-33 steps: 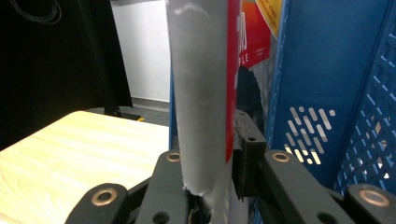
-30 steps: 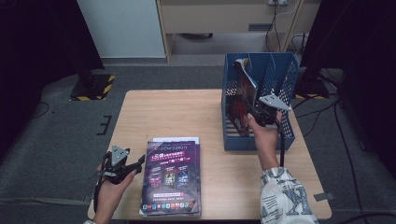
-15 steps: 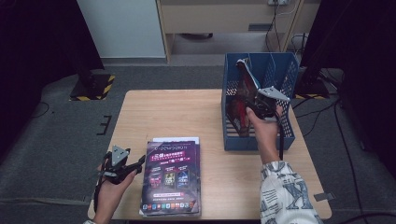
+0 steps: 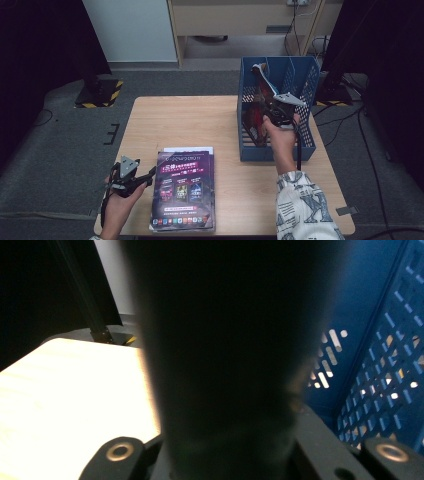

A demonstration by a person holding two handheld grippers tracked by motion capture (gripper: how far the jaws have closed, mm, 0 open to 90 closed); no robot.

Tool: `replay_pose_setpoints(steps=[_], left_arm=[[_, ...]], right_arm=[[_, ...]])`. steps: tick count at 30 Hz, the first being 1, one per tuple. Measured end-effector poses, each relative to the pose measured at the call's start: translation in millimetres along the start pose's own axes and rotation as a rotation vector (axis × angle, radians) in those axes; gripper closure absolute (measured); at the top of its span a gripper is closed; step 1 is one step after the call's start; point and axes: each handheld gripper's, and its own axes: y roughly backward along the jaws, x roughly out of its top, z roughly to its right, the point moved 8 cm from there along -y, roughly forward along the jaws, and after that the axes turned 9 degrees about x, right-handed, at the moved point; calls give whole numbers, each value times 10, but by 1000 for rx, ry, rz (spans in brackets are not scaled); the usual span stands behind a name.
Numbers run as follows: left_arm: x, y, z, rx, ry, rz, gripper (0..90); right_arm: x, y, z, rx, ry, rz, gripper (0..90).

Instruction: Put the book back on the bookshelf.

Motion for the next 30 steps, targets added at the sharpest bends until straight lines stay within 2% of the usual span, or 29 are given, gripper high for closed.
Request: replay_pose_setpoints(steps=[2,6,18,23,27,30], left_arm=[[-1,-2,1,0,-1,-1,320],[1,-1,4,-1,-1,0,320],[3,-1,4,0,-1,1,320],[5,-1,6,-1,-1,2,320],[6,-3,6,-2,0,3,320],[6,-5,5,-2,0,3,320]], right_arm=[[1,6,5,-8,2,1,865],[19,21,-8,-16,5,6,870],[149,122,11,-46,-2,115,873],[235,108,-49,-77,44,149,873],[223,39,-105,-98,84,142,873],[192,-3,-128,-103,87,144,872]])
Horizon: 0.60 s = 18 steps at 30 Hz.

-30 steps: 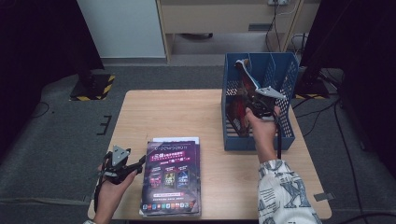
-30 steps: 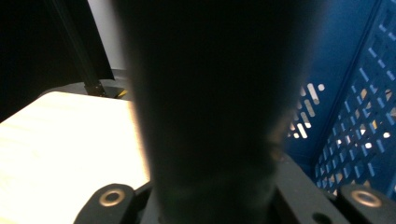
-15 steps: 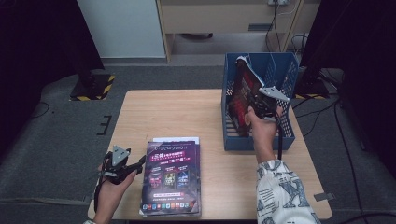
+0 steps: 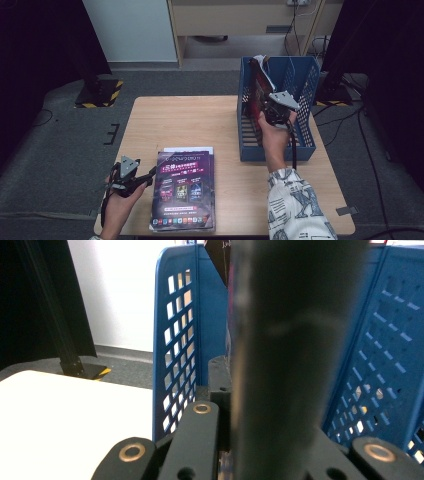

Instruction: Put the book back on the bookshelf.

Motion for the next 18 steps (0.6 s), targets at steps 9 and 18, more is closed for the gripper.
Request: replay_pose_setpoints(steps=[9,18], left_arm=[[0,-4,2,0,1,1,320],[0,3,2,-1,-1,0,320]], right_arm=[[-82,-83,-83,-2,23,-17,871],[-158,-154,-212,23,48,-45,867]])
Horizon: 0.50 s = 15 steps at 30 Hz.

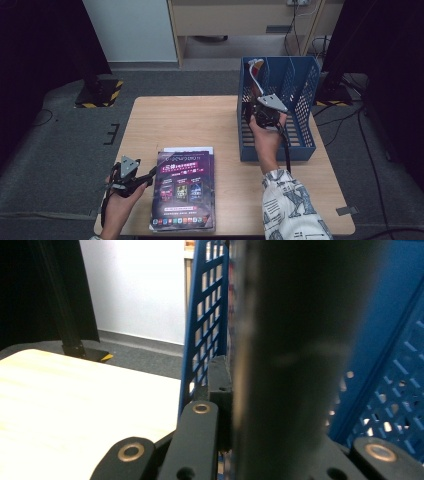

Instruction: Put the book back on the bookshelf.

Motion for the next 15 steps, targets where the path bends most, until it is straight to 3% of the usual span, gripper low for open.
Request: replay_pose_setpoints(steps=[15], left_arm=[[-1,2,2,-1,-1,-1,318]], right_arm=[[-57,-60,-129,44,1,-25,779]])
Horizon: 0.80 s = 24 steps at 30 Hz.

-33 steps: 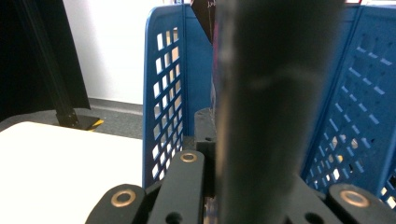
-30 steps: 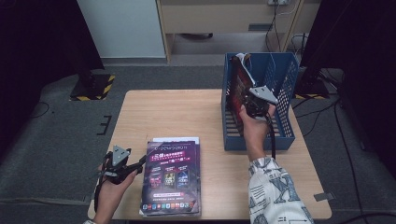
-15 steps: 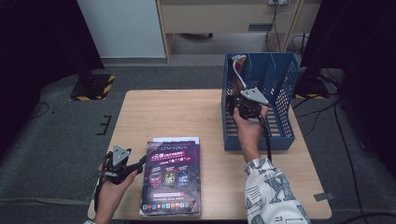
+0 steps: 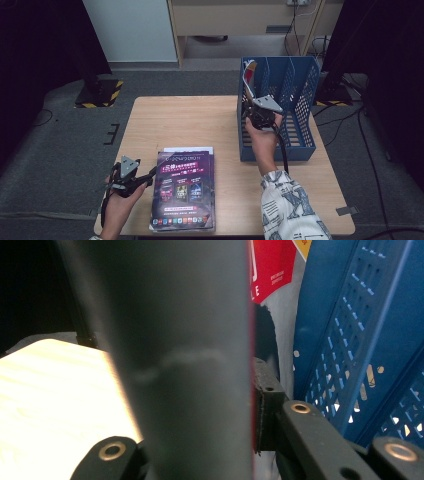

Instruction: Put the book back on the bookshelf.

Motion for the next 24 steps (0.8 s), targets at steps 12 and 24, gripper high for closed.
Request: replay_pose_setpoints(steps=[12,24], left_arm=[[1,2,0,0,1,0,317],[-1,0,-1,-1,0,-2,315]], right_arm=[[-10,-13,-32,31,-12,0,606],[-8,-21,-92,79,-22,7,340]])
